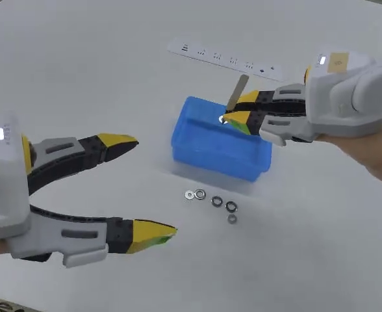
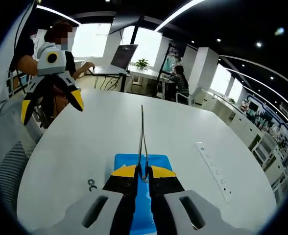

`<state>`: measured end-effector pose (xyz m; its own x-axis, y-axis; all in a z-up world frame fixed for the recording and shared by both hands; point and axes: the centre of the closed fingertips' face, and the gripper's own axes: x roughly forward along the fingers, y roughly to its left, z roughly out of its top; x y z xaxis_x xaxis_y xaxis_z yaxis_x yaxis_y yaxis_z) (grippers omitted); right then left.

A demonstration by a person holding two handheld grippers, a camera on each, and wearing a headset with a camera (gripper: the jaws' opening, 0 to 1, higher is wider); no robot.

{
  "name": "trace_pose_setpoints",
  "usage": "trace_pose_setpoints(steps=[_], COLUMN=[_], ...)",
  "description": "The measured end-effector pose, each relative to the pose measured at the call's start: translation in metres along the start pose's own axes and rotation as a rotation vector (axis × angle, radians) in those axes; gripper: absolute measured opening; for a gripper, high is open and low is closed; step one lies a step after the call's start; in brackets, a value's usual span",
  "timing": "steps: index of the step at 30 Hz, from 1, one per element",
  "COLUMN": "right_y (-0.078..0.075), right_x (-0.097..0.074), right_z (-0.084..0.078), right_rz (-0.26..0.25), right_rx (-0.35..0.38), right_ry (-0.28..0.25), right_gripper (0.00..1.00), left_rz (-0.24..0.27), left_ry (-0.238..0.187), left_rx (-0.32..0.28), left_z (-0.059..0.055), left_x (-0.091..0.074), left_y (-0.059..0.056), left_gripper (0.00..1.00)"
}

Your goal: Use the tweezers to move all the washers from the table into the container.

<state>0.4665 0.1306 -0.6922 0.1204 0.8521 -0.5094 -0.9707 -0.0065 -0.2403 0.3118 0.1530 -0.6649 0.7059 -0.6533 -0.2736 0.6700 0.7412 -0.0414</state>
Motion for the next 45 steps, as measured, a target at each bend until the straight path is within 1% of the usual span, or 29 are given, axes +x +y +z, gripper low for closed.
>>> trace_pose_setpoints(steps=[1,3,5,6,7,8,10,12,14,15,16,18,19,21,22,23,25,27,30,33,35,38,40,42,43,45], right_y=[-0.002,-0.003,-0.004,-0.004,-0.004,-0.003,-0.003,-0.001,0.000,0.001,0.002,0.004,0.006,0.008,0.009,0.009,0.009,0.009,0.009,0.009,0.006,0.002,0.001,0.002,0.002,0.004], right_x=[0.002,0.006,0.010,0.013,0.015,0.019,0.023,0.030,0.035,0.036,0.038,0.039,0.039,0.040,0.040,0.040,0.040,0.040,0.039,0.036,0.034,0.032,0.031,0.030,0.030,0.029], right_z=[-0.007,-0.015,-0.024,-0.029,-0.031,-0.035,-0.040,-0.047,-0.054,-0.056,-0.058,-0.060,-0.061,-0.062,-0.062,-0.060,-0.061,-0.061,-0.060,-0.058,-0.053,-0.049,-0.046,-0.044,-0.043,-0.041], right_rz=[0.002,0.007,0.010,0.010,0.014,0.019,0.024,0.035,0.040,0.044,0.052,0.054,0.059,0.063,0.067,0.063,0.063,0.061,0.060,0.057,0.047,0.034,0.032,0.034,0.039,0.047], right_rx=[0.011,0.027,0.032,0.026,0.033,0.047,0.054,0.064,0.054,0.061,0.076,0.066,0.060,0.055,0.059,0.056,0.064,0.051,0.050,0.054,0.079,0.090,0.095,0.095,0.098,0.095], right_ry=[0.012,0.026,0.036,0.043,0.045,0.046,0.055,0.070,0.086,0.088,0.089,0.095,0.098,0.099,0.096,0.083,0.086,0.088,0.088,0.078,0.053,0.041,0.032,0.030,0.029,0.029], right_gripper=[0.09,0.09,0.09,0.09,0.09,0.09,0.09,0.09,0.09,0.09,0.09,0.09,0.09,0.10,0.10,0.10,0.10,0.10,0.10,0.10,0.10,0.10,0.10,0.09,0.09,0.09], left_rz=[-0.002,0.008,0.015,0.024,0.027,0.024,0.031,0.042,0.048,0.054,0.058,0.073,0.094,0.128,0.135,0.139,0.147,0.148,0.173,0.185,0.183,0.171,0.168,0.156,0.156,0.149], left_ry=[-0.007,-0.018,-0.030,-0.038,-0.042,-0.036,-0.032,-0.004,0.008,0.014,0.016,0.018,0.021,-0.005,-0.008,-0.003,0.007,0.019,0.000,-0.021,-0.022,-0.012,-0.020,-0.032,-0.040,-0.046], left_rx=[-0.006,-0.009,-0.029,-0.042,-0.055,-0.069,-0.063,-0.057,-0.057,-0.062,-0.064,-0.074,-0.084,-0.105,-0.116,-0.124,-0.124,-0.135,-0.150,-0.168,-0.167,-0.151,-0.124,-0.114,-0.099,-0.089], left_z=[0.001,0.002,0.003,0.005,0.005,0.004,0.003,-0.005,-0.009,-0.011,-0.012,-0.014,-0.015,-0.013,-0.013,-0.016,-0.019,-0.023,-0.020,-0.017,-0.016,-0.015,-0.011,-0.006,-0.004,-0.003], left_x=[0.001,0.002,0.002,0.002,0.002,0.000,-0.001,-0.004,-0.005,-0.007,-0.008,-0.013,-0.017,-0.023,-0.025,-0.028,-0.030,-0.032,-0.035,-0.036,-0.035,-0.031,-0.027,-0.019,-0.013,-0.003], left_y=[0.000,0.002,0.003,0.005,0.005,0.004,0.004,0.004,0.004,0.005,0.005,0.006,0.008,0.010,0.010,0.009,0.009,0.007,0.008,0.009,0.010,0.012,0.017,0.024,0.031,0.041], left_gripper=[0.81,0.86,0.90,0.96,1.00,0.99,1.00,1.00,1.00,0.99,0.99,0.99,0.99,0.99,0.99,0.99,0.99,0.99,0.99,0.99,0.99,0.99,0.98,0.97,0.97,0.97])
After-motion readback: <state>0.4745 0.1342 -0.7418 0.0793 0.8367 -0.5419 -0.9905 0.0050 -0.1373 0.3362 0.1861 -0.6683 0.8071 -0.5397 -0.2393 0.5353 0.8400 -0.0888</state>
